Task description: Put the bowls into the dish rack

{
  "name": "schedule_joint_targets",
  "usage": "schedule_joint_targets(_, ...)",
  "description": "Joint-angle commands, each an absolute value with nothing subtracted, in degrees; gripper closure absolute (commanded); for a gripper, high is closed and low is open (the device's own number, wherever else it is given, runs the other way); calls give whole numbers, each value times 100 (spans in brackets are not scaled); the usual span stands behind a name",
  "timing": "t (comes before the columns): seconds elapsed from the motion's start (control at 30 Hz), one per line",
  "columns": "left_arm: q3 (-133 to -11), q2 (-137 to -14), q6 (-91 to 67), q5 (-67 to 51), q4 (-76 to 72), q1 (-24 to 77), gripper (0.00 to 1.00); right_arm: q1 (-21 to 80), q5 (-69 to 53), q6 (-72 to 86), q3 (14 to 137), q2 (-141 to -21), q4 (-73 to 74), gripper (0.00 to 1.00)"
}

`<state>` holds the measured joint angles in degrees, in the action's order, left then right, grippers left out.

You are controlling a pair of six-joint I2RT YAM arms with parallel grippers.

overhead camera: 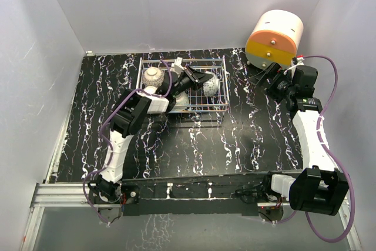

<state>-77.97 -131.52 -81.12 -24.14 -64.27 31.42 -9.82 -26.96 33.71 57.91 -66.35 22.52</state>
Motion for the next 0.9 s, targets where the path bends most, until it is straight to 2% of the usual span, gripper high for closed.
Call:
schedule_joint_targets(0.0, -7405, -12952, -7630, -2347, -5423, 3112, 100, -1011, -2737, 3340, 5846, -6437, 2073, 4)
schedule_joint_targets(0.37, -7116, -12566, -7286, -2156, -4782, 3032, 86, -1017, -2763, 3340, 5766, -6393, 2065, 4)
schedule_joint_targets(0.87, -6911, -11994, -6547, -1920, -3817, 2882, 55, -1011, -2839, 3384, 5679, -6347, 2009, 4)
